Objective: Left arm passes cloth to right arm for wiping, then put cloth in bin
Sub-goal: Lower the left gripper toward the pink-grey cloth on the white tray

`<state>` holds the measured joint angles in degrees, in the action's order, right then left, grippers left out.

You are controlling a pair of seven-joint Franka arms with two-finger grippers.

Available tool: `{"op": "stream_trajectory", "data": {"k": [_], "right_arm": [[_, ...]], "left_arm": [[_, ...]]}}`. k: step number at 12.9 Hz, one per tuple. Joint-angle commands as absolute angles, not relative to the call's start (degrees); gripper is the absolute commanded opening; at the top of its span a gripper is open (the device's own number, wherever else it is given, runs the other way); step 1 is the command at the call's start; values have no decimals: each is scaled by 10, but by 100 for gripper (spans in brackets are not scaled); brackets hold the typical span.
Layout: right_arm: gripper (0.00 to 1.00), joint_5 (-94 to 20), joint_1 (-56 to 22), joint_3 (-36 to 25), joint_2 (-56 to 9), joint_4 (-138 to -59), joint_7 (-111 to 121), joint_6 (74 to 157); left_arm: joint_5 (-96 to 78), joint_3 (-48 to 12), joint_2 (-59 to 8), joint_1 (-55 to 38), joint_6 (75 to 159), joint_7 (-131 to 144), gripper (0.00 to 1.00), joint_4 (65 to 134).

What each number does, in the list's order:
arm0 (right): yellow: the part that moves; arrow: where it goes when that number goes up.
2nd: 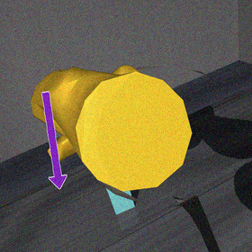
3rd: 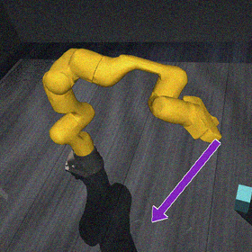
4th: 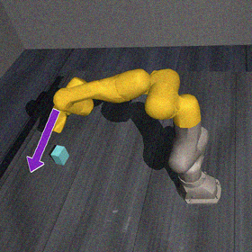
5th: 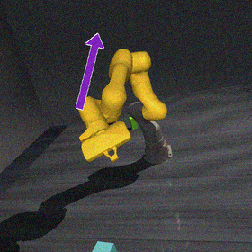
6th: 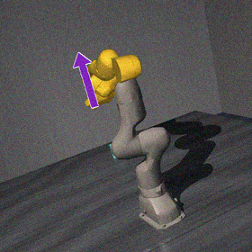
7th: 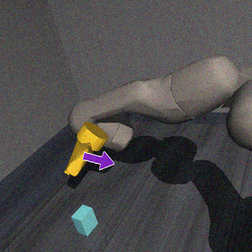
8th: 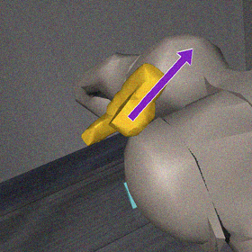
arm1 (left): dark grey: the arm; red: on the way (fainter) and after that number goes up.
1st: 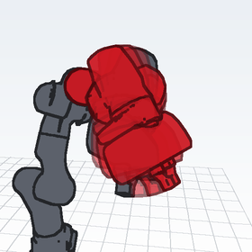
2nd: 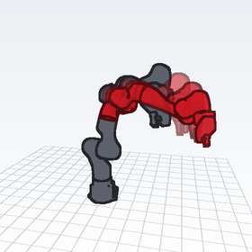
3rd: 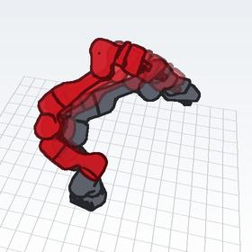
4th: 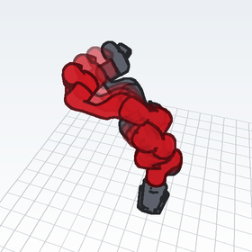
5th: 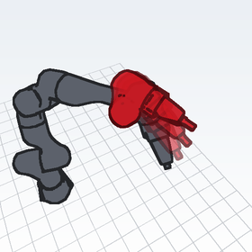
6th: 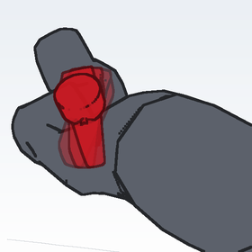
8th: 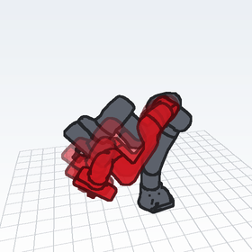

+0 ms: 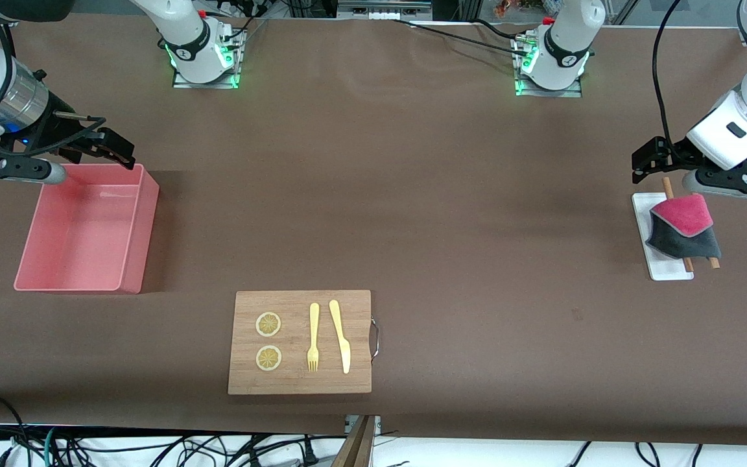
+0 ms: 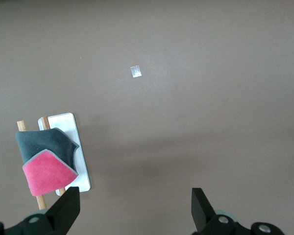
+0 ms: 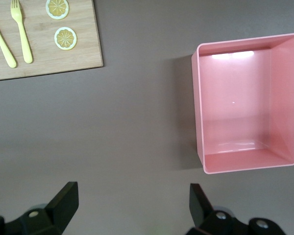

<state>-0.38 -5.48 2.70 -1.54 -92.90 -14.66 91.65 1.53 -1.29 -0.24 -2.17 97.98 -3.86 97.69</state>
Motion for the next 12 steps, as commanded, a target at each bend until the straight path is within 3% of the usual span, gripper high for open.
{"op": "stream_trajectory", "data": {"k": [1,4,12], "right_arm": [[100,-55,-54,-7,-19,-916,-136,906],[100,-57,-54,-32,-19,-916,-134,902],[100,-19,-61,-12,-12,-918,-139,902]], "left_arm": [[4,-10,6,-18,987,-41,100,988],[4,-10,-6,-16,988,-37,100,986],[11,-14,-17,-15,976,-40,100,983]]}}
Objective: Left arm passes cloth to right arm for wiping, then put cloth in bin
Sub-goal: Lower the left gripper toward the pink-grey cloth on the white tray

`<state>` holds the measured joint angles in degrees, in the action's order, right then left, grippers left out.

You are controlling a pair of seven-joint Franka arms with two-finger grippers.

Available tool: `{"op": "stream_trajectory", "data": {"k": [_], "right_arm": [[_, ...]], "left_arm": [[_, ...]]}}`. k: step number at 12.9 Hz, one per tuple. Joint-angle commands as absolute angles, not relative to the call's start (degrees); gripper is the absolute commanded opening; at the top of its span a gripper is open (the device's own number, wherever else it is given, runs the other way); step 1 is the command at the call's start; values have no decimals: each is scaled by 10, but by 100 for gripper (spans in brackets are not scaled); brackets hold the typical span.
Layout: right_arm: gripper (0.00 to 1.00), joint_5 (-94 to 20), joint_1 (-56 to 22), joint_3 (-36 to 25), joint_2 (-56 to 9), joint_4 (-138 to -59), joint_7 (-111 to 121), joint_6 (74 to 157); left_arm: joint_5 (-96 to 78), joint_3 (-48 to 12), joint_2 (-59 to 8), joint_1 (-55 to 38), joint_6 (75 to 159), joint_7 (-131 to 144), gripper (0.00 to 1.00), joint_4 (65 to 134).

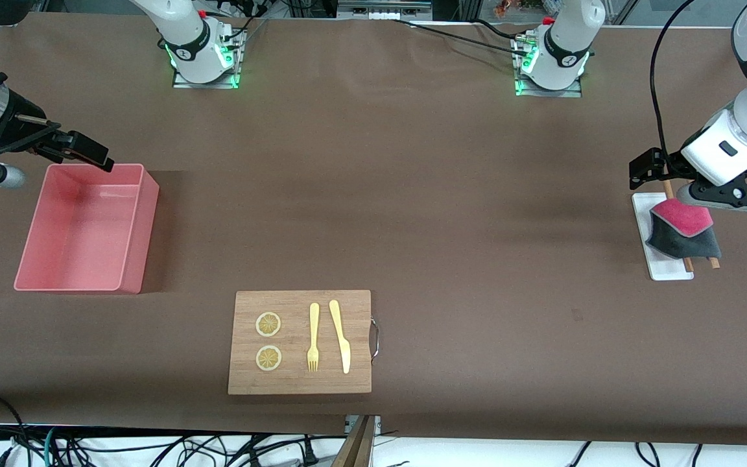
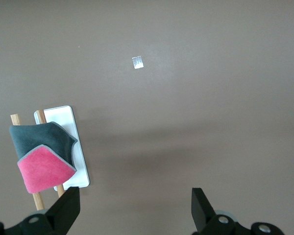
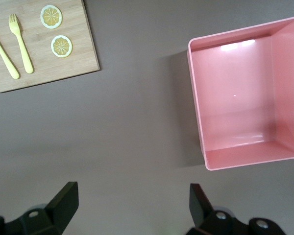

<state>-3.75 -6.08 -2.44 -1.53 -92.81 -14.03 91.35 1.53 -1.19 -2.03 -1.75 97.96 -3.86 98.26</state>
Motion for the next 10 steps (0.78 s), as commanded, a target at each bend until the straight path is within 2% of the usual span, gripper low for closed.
{"op": "stream_trajectory", "data": {"k": [1,4,10], "right_arm": [[100,-12,-61,-4,-8,-920,-140,901],[100,-11,-61,-2,-7,-921,-143,902],[100,-13,-61,-3,-8,-921,-146,902]], "left_arm": [[11,-14,-17,-15,966,-41,100,983],[11,-13,-17,-14,946,-59,100,983],[55,-13,-47,-15,895,-260,100,986]]}}
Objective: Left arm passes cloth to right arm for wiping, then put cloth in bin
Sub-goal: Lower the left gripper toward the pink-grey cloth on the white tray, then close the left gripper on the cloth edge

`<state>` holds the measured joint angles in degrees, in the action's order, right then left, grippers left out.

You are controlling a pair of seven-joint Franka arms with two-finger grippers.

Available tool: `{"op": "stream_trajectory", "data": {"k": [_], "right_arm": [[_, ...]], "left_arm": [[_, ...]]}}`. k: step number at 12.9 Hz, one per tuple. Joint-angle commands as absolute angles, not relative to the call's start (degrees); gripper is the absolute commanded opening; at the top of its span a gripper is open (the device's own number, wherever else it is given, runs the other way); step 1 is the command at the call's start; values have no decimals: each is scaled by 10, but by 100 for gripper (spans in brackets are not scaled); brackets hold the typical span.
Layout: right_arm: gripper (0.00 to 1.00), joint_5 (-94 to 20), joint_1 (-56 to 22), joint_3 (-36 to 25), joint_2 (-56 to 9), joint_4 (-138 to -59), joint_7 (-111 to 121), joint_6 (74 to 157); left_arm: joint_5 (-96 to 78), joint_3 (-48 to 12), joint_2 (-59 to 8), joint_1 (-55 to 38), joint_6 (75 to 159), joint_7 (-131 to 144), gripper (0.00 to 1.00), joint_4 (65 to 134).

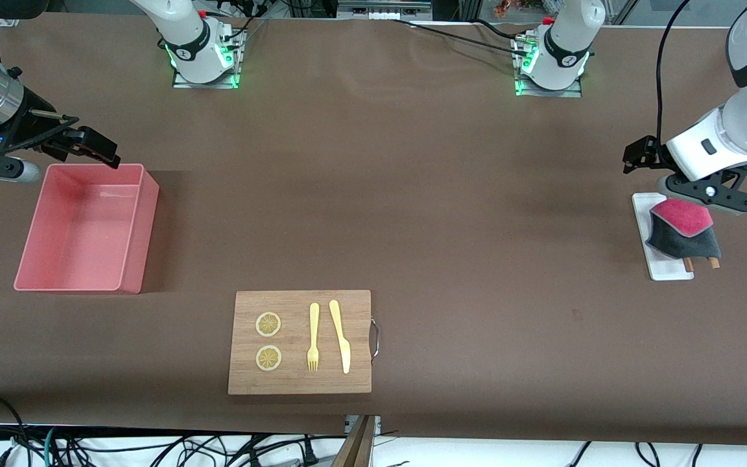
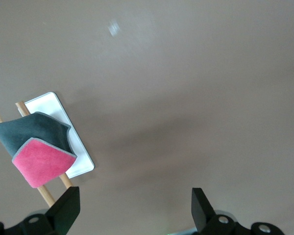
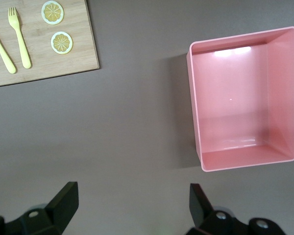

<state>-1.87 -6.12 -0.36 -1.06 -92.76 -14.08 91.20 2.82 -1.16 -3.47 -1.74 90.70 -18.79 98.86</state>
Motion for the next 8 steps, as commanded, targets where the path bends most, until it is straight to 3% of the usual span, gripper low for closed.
{"op": "stream_trajectory", "data": {"k": [1,5,8], "right_arm": [[100,-14,-61,-4,-8,-920,-146,902],[100,-14,-61,-4,-8,-921,-146,902],[100,-15,-60,-4,-8,-921,-146,902]], "left_arm": [[70,-13,-52,-14,895,-298,100,986],[114,-11,-86,4,914,-471,100,993],[138,-11,-140,47,996,-656,100,997]]}}
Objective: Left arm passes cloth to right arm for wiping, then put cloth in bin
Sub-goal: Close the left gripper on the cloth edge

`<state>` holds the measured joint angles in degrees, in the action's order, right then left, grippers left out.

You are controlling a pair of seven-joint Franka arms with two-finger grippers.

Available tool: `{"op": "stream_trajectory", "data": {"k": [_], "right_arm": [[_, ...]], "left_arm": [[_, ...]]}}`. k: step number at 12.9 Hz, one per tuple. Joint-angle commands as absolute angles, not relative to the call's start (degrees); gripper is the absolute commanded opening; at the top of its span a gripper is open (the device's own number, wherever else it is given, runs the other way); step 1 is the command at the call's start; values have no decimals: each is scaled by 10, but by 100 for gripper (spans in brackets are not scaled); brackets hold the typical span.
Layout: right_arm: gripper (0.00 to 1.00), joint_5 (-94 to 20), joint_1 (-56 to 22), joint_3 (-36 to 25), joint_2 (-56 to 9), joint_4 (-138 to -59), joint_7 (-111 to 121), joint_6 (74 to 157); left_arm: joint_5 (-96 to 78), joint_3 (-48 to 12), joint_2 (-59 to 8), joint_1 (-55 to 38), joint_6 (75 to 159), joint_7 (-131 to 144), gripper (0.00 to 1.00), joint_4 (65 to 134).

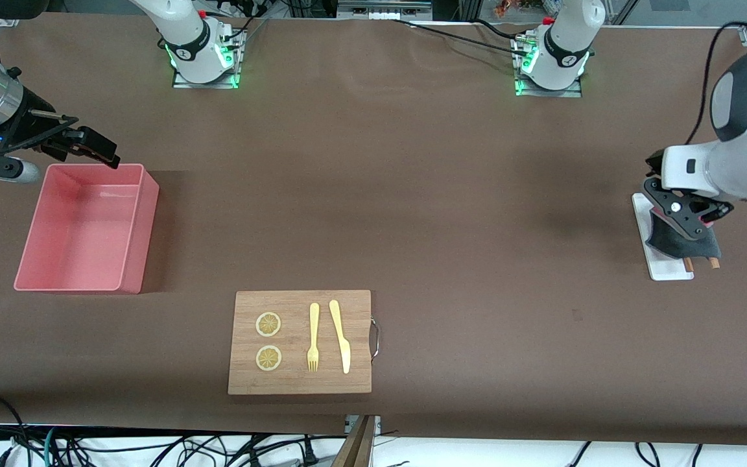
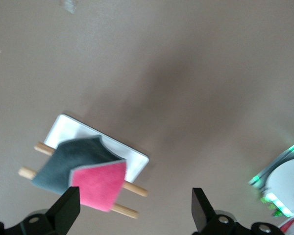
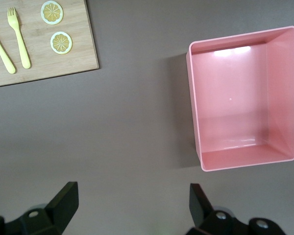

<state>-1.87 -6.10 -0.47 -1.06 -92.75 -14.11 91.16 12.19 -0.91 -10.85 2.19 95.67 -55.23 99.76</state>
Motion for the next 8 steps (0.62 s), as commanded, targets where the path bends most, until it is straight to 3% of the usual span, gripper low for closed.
{"op": "stream_trajectory", "data": {"k": [1,5,6,8], "right_arm": [[100,-15,-60,-4,-8,-920,-146,902],[100,-16,-60,-4,-8,-921,-147,902],[100,-17,-61,-4,-8,-920,-146,903],[100,-17,-60,-4,-8,-920,-147,903]], "left_arm": [[141,-11,-158,63,1025,-709,100,997],[167,-11,-171,106,1151,-822,100,1063],[167,-12,-172,120,1173,-837,92,1070],[167,-11,-184,122,1180,-842,50,1070]]}}
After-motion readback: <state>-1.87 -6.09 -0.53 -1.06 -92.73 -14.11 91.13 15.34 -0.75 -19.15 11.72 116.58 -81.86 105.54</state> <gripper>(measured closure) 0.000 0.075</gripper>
